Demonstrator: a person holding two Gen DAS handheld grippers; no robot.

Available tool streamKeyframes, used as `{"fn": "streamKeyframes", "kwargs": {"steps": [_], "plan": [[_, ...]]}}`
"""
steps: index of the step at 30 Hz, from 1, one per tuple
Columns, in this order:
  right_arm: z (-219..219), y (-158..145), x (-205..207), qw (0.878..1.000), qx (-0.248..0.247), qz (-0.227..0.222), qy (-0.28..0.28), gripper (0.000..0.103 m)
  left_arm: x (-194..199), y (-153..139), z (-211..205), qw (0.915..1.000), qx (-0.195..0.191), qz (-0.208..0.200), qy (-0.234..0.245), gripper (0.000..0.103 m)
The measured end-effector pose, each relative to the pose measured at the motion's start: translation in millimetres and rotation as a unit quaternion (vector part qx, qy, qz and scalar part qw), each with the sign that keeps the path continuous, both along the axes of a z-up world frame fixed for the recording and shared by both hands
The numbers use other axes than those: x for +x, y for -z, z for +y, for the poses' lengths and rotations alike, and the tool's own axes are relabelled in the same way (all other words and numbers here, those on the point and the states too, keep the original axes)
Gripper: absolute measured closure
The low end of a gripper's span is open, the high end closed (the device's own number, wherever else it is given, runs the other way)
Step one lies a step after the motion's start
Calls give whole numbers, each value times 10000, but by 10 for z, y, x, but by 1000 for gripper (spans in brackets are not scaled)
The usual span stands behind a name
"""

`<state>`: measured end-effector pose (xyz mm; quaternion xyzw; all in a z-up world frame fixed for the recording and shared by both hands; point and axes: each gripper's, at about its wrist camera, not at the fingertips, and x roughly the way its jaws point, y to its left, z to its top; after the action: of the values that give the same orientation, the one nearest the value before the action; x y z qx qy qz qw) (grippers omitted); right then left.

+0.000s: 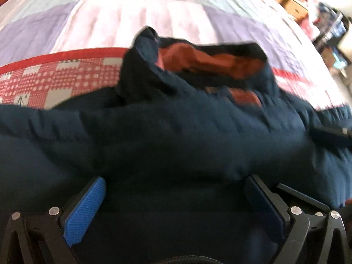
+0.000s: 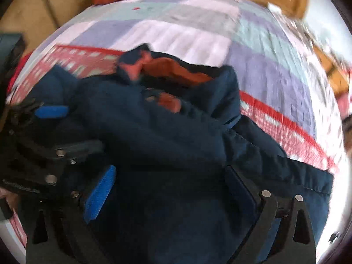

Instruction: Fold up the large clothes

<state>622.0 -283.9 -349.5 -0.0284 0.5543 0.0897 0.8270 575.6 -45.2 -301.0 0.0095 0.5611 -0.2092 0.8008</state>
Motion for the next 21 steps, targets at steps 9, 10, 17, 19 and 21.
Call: {"fn": "streamKeyframes", "kwargs": {"steps": [9, 10, 17, 19, 21], "plan": [[-421, 76, 322, 9950, -87, 226, 972, 2, 415, 143, 53, 9987, 339, 202, -332, 0], [-422, 36, 295, 9944, -39, 168, 1039, 2, 416, 131, 50, 9985, 334, 200, -382, 0], [-96, 61, 211, 9984, -391, 0, 420, 2, 254, 108, -151, 9987, 505, 34, -82, 0], [-318, 83, 278, 9951, -538, -6, 827, 2, 384, 135, -25, 9983, 516, 80, -272, 0], [-659, 121, 325, 9915, -576, 111, 1164, 2, 449, 134, 84, 9979, 587, 46, -282, 0]]}}
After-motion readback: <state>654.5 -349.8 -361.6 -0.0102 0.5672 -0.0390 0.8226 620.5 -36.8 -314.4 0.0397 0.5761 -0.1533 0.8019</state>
